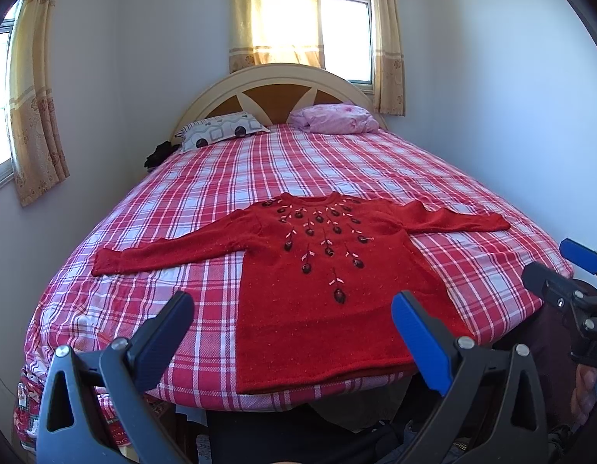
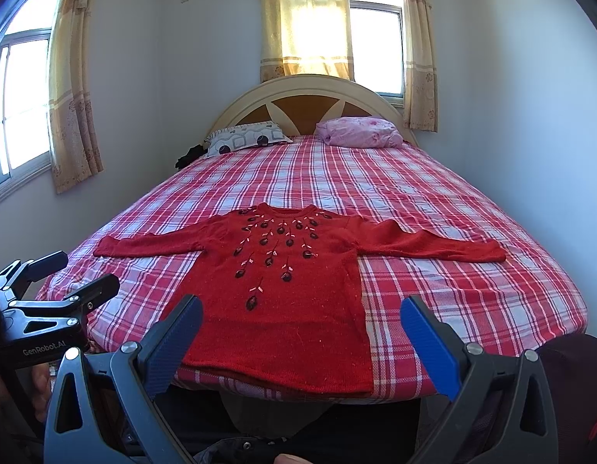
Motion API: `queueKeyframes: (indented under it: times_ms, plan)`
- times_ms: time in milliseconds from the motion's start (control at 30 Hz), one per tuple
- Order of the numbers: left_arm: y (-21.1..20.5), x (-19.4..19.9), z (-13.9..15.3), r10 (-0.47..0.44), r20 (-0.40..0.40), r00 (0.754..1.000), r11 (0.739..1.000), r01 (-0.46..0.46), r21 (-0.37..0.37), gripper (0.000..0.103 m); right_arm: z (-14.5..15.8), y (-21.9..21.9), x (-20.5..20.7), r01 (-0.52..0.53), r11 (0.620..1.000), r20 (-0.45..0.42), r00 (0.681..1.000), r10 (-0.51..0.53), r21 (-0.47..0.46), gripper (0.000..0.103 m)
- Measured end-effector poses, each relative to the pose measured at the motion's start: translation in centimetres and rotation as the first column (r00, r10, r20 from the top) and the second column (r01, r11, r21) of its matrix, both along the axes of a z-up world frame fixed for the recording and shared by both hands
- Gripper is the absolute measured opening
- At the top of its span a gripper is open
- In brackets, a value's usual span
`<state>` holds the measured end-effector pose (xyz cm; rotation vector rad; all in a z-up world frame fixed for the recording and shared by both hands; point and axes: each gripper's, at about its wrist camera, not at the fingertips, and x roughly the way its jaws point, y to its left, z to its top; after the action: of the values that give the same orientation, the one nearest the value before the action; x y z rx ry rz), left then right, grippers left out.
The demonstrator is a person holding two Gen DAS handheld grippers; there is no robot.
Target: Fold small clothes
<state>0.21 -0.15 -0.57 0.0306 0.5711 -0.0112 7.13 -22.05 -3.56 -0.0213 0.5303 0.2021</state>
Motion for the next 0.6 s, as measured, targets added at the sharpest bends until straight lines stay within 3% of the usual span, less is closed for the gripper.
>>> queueKeyframes:
  times_ms: [600]
  plan:
    - [0.11, -0.10, 0.00, -0.001, 0.001, 1.000, 1.000, 0.001, 0.000, 0.103, -0.78, 0.13, 0.28, -0.007, 1.000, -0.014, 1.000, 0.007, 0.001, 0.102]
